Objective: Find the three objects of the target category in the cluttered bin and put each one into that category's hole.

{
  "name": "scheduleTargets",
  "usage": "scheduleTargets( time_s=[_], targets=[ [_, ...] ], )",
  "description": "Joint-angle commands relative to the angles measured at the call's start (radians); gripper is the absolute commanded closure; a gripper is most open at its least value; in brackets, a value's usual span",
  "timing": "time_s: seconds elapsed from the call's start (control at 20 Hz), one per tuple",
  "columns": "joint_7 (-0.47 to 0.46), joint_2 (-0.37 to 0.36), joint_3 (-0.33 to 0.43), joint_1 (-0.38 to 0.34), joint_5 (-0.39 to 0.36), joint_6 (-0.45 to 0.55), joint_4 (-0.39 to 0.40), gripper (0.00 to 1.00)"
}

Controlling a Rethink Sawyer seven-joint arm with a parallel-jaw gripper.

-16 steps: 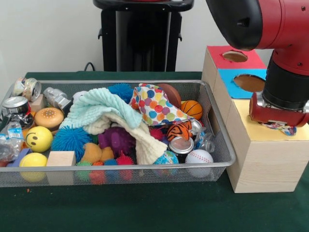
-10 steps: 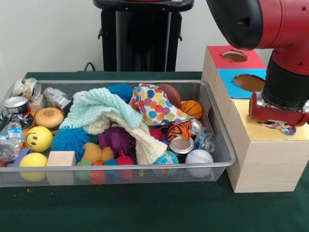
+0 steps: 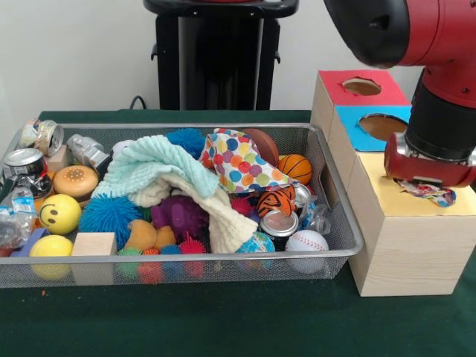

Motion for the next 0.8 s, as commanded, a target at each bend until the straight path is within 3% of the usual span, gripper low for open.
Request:
scheduleTargets(
  time_s=[0.05,0.4,0.6,0.8],
  targets=[
    [-0.070,-0.128,0.034,-0.021,0.016,0.216,-0.011,1.00],
    [-0.065,-0.216,0.040,-0.023,0.028,0.233,0.084,1.00],
    [-0.078,-0.203,0.051,-0.038,0.027,0.254,0.051,1.00],
    [-0.122,-0.105,0.069,-0.069,0.000,0.265,-0.065,1.00]
  ],
)
